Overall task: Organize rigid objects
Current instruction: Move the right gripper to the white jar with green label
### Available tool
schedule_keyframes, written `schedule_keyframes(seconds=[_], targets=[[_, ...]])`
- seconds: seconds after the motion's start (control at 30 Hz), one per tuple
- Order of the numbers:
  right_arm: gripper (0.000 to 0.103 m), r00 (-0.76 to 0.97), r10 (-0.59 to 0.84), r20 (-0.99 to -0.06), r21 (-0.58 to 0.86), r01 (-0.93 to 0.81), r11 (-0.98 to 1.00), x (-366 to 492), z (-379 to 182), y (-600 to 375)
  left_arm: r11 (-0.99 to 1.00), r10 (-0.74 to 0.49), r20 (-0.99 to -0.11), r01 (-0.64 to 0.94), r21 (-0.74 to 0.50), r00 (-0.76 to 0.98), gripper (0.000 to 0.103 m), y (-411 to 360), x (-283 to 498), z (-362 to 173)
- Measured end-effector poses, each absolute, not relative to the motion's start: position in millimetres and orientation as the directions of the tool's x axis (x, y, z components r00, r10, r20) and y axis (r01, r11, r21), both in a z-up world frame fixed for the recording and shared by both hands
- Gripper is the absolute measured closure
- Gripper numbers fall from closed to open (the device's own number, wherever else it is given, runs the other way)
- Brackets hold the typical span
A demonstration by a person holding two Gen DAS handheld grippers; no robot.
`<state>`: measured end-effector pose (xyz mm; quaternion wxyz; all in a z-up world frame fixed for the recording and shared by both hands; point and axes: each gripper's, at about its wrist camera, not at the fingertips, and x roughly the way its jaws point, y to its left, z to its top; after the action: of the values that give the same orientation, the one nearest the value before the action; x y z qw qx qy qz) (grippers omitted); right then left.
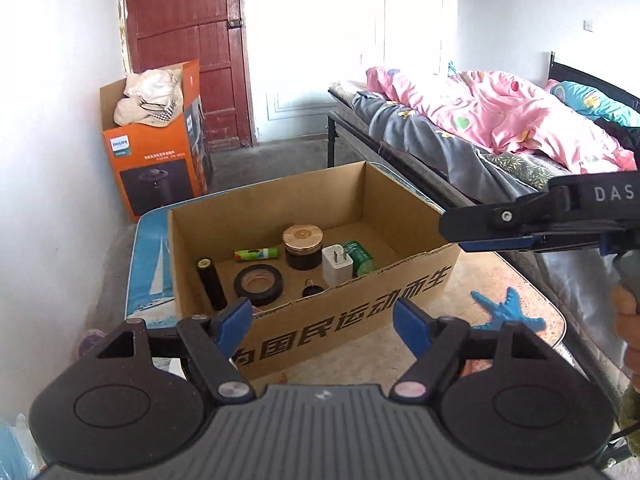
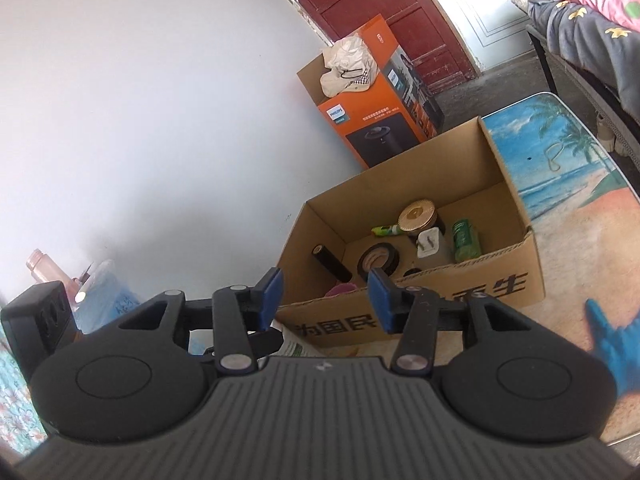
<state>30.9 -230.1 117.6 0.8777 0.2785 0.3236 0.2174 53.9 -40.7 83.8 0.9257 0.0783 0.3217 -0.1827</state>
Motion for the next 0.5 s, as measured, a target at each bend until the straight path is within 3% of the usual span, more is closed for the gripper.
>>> schedule_keyframes(seconds=[0.17,0.5], targets=[[0.055,0.659,0.596,-0.459,0.620,-0.242,0.746,37,120,-191,0.946,-0.229,-0.579,0.320,0.058,0.783,0.022,-17,38,75],[0.054,0.570,0.615,-0.544,0.588,-0.264,0.764,72,106,-116,0.976,-0.125,-0.596,0.207,0.071,0.793,0.022,16,55,38]])
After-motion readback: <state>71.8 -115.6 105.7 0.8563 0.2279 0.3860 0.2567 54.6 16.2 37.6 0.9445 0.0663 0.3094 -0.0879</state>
